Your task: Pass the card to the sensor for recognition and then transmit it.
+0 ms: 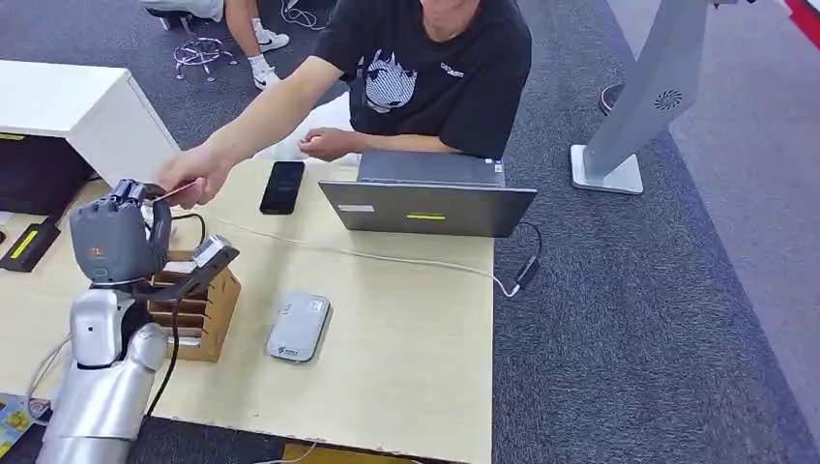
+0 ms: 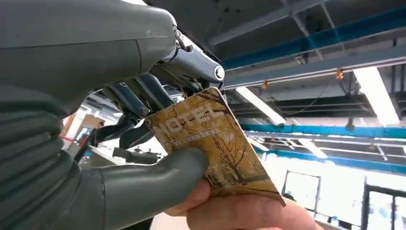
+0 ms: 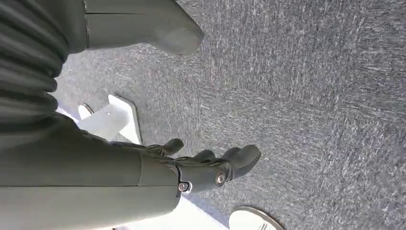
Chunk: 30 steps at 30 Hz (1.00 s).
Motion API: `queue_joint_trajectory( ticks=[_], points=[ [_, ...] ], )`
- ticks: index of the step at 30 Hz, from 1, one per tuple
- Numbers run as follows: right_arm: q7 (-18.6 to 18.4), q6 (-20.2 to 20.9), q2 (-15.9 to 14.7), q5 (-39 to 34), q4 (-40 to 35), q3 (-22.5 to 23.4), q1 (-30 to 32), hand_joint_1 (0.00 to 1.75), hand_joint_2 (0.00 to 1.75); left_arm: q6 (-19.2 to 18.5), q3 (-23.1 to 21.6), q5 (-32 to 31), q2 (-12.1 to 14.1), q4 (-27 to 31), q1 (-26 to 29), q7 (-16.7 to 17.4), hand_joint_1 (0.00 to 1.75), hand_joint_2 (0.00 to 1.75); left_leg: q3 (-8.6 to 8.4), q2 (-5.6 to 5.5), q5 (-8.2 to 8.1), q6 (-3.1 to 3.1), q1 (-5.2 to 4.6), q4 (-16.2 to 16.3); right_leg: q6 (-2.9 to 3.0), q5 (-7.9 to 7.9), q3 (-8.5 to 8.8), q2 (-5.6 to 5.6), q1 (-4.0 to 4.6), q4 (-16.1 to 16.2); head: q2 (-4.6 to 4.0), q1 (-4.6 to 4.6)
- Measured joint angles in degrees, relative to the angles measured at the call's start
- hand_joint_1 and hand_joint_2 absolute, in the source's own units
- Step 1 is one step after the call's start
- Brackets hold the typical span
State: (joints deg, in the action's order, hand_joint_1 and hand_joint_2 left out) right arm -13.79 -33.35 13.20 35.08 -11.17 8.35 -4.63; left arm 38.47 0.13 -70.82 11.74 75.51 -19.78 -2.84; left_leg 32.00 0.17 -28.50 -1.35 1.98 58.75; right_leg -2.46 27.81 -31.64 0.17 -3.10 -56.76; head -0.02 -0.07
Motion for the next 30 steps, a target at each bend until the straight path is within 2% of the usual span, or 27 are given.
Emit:
queue_joint_trajectory(
  ticks=[4, 9, 10, 11, 15, 19, 23, 30],
  points=[
    [0.0, 0.22, -0.02, 0.4, 0.0, 0.0, -0.13, 0.0, 1.75, 0.76, 1.33, -0.07, 0.0, -4.61, -1.6, -0.55, 1.75, 1.75, -0.01, 0.18, 0.0, 0.0, 0.0, 0.0, 0.0, -0.01, -0.04, 0.18, 0.0, -0.02, 0.0, 0.0],
    [0.05, 0.24, -0.09, 0.59, 0.0, 0.02, -0.15, 0.0, 1.75, 0.76, 4.07, -0.7, -0.96, -6.79, -2.3, -3.85, 1.75, 1.75, 0.02, 0.35, -0.08, -0.01, -0.01, 0.0, 0.0, -0.01, -0.12, 0.4, -0.01, -0.02, 0.0, 0.0],
    [0.05, 0.26, -0.09, 0.61, 0.0, 0.04, -0.15, 0.0, 1.75, 0.78, 4.65, -0.87, -1.23, -6.79, -2.32, -4.35, 1.22, 1.75, 0.03, 0.4, -0.09, 0.0, -0.01, 0.0, 0.0, -0.01, -0.15, 0.46, -0.01, -0.02, 0.0, 0.0],
    [0.05, 0.31, -0.09, 0.68, 0.0, 0.07, -0.14, 0.0, 1.75, 0.78, 5.12, -0.98, -1.51, -6.81, -2.33, -4.61, 0.0, 1.75, 0.04, 0.46, -0.1, 0.0, -0.01, 0.0, 0.0, -0.01, -0.19, 0.5, -0.01, -0.01, 0.0, 0.0],
    [0.07, 0.28, -0.09, 0.77, 0.0, 0.15, -0.14, 0.0, 1.75, 1.09, 7.3, 0.78, -2.71, -6.79, -2.31, -6.99, 0.0, 1.75, 0.06, 0.43, -0.17, -0.04, -0.01, 0.0, 0.0, 0.01, -0.24, 0.46, -0.01, 0.0, 0.0, 0.0],
    [0.05, 0.28, -0.11, 1.29, 0.0, 0.37, -0.13, 0.0, 1.75, 1.09, 8.26, 7.79, -4.13, -6.79, -2.32, -10.49, 0.0, 1.75, 0.07, 0.39, -0.16, -0.03, 0.0, 0.0, 0.01, 0.01, -0.22, 0.41, -0.01, 0.0, 0.0, 0.0],
    [0.05, 0.28, -0.11, 1.6, 0.0, 0.5, -0.11, 0.0, 1.75, 1.09, 8.26, 12.74, -5.33, -5.18, -2.06, -12.15, 0.0, 1.75, 0.06, 0.39, -0.14, -0.04, -0.01, 0.0, -0.01, -0.01, -0.2, 0.41, -0.01, 0.0, 0.0, 0.0],
    [0.11, 0.31, -0.11, 1.58, 0.0, 0.94, -0.07, 0.0, 1.75, 1.11, 7.49, 13.05, -6.75, -0.45, -0.64, -12.98, 0.0, 1.75, 0.05, 0.4, -0.14, -0.05, -0.01, 0.01, -0.02, -0.02, -0.21, 0.42, -0.01, 0.0, 0.0, -0.02]
  ],
)
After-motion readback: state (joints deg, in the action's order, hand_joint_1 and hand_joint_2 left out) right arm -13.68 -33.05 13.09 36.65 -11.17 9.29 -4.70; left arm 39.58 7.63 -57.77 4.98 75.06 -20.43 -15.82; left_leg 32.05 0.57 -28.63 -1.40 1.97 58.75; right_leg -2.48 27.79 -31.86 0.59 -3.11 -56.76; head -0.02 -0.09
